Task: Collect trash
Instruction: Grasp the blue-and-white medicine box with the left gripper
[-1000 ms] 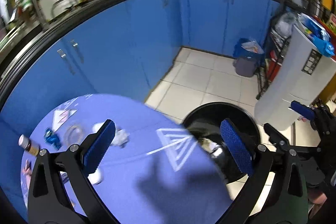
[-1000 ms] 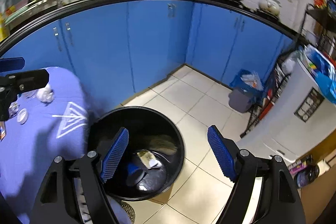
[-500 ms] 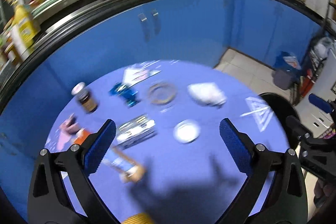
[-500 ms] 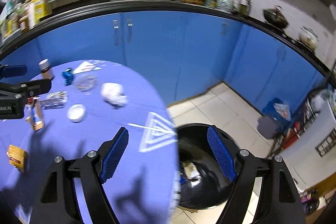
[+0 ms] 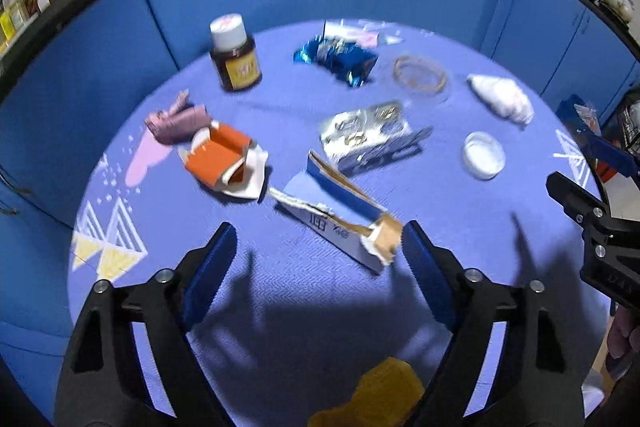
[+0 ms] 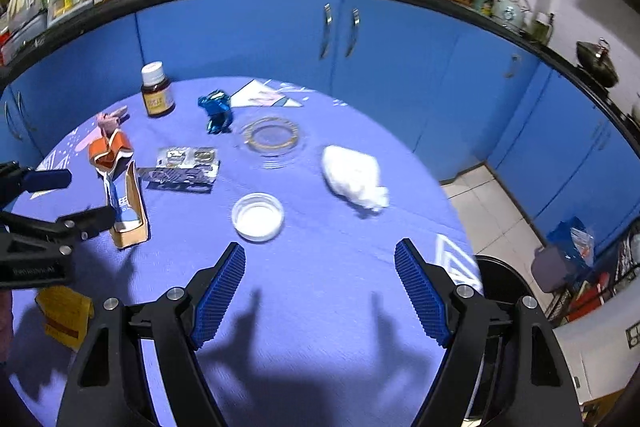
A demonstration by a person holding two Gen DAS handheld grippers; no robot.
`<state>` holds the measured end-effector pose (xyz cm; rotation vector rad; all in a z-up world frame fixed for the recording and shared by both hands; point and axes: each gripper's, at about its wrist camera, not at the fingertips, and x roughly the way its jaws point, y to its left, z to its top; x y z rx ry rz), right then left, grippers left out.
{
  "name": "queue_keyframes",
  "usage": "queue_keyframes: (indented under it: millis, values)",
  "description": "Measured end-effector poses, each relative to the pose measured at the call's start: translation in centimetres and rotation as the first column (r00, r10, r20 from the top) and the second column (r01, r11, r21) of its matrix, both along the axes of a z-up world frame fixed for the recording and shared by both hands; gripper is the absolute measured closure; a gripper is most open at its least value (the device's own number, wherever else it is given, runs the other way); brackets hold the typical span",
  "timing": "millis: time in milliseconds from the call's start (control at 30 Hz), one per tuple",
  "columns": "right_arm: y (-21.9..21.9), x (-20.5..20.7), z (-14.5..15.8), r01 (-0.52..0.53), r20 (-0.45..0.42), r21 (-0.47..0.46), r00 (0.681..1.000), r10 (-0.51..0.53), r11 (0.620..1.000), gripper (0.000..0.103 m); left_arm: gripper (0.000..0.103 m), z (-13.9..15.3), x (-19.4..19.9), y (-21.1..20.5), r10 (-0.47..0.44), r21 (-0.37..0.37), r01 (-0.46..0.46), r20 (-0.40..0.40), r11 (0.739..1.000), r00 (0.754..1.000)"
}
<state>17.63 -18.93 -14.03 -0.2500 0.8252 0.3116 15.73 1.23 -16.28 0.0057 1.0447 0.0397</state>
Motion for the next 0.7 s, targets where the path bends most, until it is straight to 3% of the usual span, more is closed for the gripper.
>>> queue_keyframes:
  millis: [200, 333, 433, 600, 667, 700]
  values:
    - [1.8, 2.1, -1.8, -0.024, -0.037, -0.033, 0.999, 0.023, 0.999, 0.028, 0.023, -1.6, 1.7, -0.1, -0.012, -0.038, 0.011, -0.033, 0.999, 0.999]
    - [2.8, 3.3, -2.6, -0.043, -0.05, -0.035, 0.998, 0.041, 0.998, 0.028, 0.023, -1.8, 2.8, -0.5, -0.01, -0.014, 0.01, -0.028, 1.0, 1.0]
    - [3.4, 4.0, -3.1, -0.056, -0.066, -0.03, 0.996, 0.054, 0.998, 0.03, 0.034, -2.3, 3.3, -0.3, 0.006, -0.026, -0.007, -0.05, 1.0, 0.999]
    - [4.1, 4.7, -3.6, -0.079, -0.117, 0.016, 0.99, 0.08, 0.997, 0.052, 0.049, -2.3, 3.4, 0.5, 0.025, -0.026, -0.026, -0.043, 0.999, 0.999]
    - [4.2, 4.7, -3.5, -0.092, -0.127, 0.034, 0.987, 0.095, 0.995, 0.064, 0.063, -2.1, 3.4, 0.7, 0.027, -0.025, -0.028, -0.041, 0.999, 0.999]
    - [4.3, 4.6, -3.5, -0.096, -0.128, 0.034, 0.987, 0.099, 0.995, 0.064, 0.065, -2.1, 3.3, 0.8, 0.027, -0.028, -0.028, -0.04, 0.999, 0.999]
